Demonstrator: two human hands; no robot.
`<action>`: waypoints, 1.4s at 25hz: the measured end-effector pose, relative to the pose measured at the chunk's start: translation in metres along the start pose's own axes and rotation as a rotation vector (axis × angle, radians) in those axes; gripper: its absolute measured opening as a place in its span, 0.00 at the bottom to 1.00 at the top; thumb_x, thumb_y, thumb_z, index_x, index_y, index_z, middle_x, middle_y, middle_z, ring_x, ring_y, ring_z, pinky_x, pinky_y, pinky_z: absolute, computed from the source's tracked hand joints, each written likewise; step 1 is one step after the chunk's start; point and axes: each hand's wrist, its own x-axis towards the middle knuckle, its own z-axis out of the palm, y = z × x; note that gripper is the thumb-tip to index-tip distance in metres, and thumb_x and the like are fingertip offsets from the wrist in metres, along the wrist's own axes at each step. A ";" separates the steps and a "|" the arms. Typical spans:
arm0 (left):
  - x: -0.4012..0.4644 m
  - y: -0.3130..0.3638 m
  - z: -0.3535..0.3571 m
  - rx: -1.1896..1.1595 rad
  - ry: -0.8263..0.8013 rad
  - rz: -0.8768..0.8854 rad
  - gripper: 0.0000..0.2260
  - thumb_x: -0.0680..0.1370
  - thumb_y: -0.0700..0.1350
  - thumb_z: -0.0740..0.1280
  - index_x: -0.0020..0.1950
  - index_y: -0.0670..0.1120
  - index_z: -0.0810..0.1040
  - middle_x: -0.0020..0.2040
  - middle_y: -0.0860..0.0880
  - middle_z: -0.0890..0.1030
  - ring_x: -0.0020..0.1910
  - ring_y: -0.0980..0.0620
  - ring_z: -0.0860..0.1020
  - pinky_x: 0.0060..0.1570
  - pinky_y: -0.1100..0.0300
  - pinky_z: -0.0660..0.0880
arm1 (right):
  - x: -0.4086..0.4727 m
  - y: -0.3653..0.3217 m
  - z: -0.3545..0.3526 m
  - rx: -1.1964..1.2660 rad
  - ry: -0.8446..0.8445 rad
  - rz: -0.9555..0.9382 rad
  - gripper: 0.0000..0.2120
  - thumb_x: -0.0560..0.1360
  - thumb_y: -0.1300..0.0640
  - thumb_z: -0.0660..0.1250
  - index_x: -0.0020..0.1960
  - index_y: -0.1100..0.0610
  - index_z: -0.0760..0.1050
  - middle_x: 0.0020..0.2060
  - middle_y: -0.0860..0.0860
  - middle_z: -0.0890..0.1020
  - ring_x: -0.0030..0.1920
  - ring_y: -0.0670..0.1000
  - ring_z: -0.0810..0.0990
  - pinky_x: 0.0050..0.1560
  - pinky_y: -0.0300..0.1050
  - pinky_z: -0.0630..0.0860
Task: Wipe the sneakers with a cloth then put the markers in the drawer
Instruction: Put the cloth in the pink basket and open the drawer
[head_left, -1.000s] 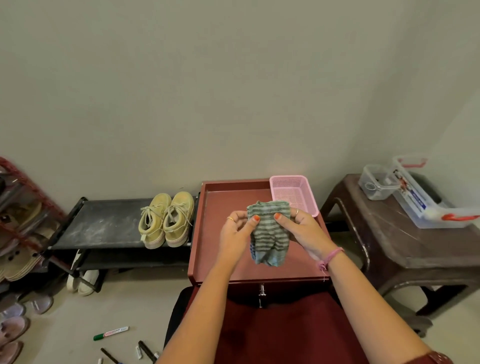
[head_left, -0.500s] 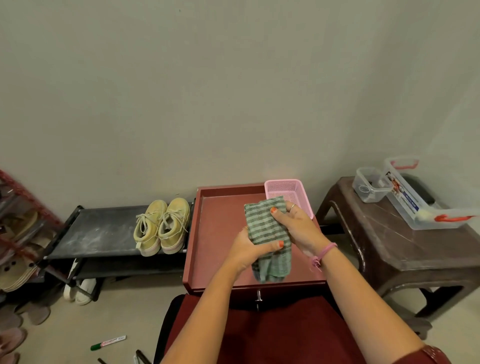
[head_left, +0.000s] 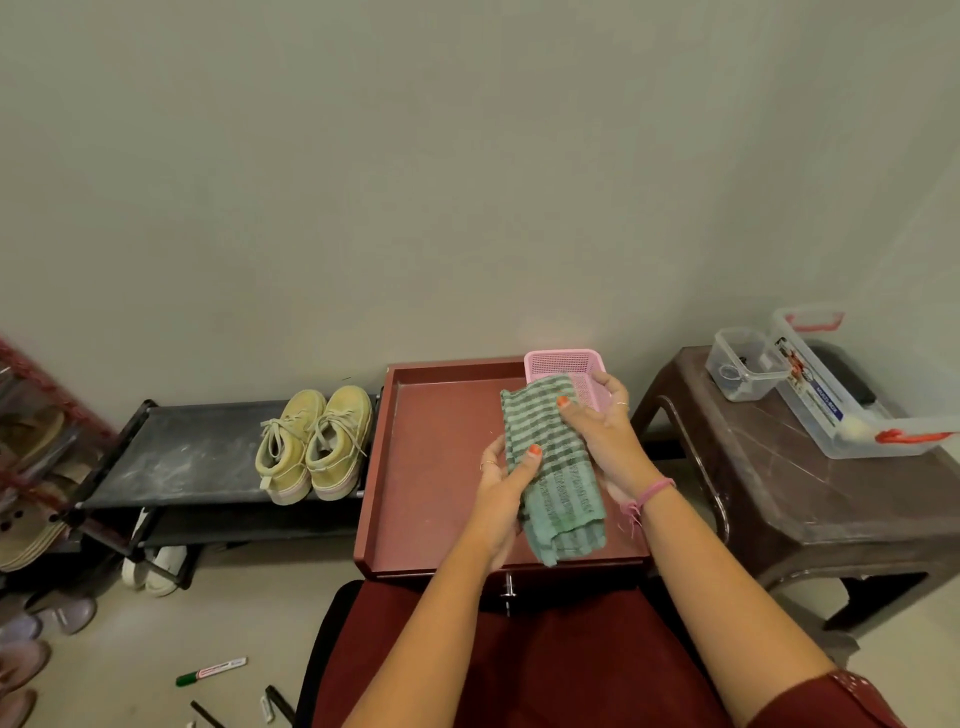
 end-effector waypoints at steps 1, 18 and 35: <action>0.002 -0.002 0.001 -0.002 -0.005 0.012 0.30 0.76 0.42 0.70 0.71 0.54 0.57 0.62 0.46 0.79 0.58 0.50 0.80 0.59 0.51 0.77 | -0.002 0.005 -0.005 0.032 -0.078 0.028 0.21 0.78 0.65 0.62 0.67 0.52 0.64 0.53 0.58 0.82 0.52 0.55 0.82 0.49 0.49 0.81; 0.055 -0.031 0.019 0.234 -0.131 -0.155 0.27 0.72 0.31 0.73 0.67 0.49 0.72 0.59 0.48 0.78 0.52 0.51 0.81 0.46 0.55 0.82 | 0.070 0.040 -0.071 0.025 0.013 0.280 0.35 0.75 0.77 0.52 0.74 0.49 0.60 0.66 0.58 0.73 0.59 0.56 0.78 0.48 0.50 0.79; 0.252 -0.061 0.028 1.019 0.023 0.100 0.20 0.82 0.41 0.57 0.75 0.41 0.65 0.68 0.42 0.74 0.65 0.44 0.73 0.64 0.55 0.70 | 0.282 0.091 -0.096 -0.406 0.173 0.187 0.21 0.75 0.73 0.63 0.66 0.59 0.72 0.54 0.58 0.80 0.45 0.48 0.80 0.36 0.31 0.77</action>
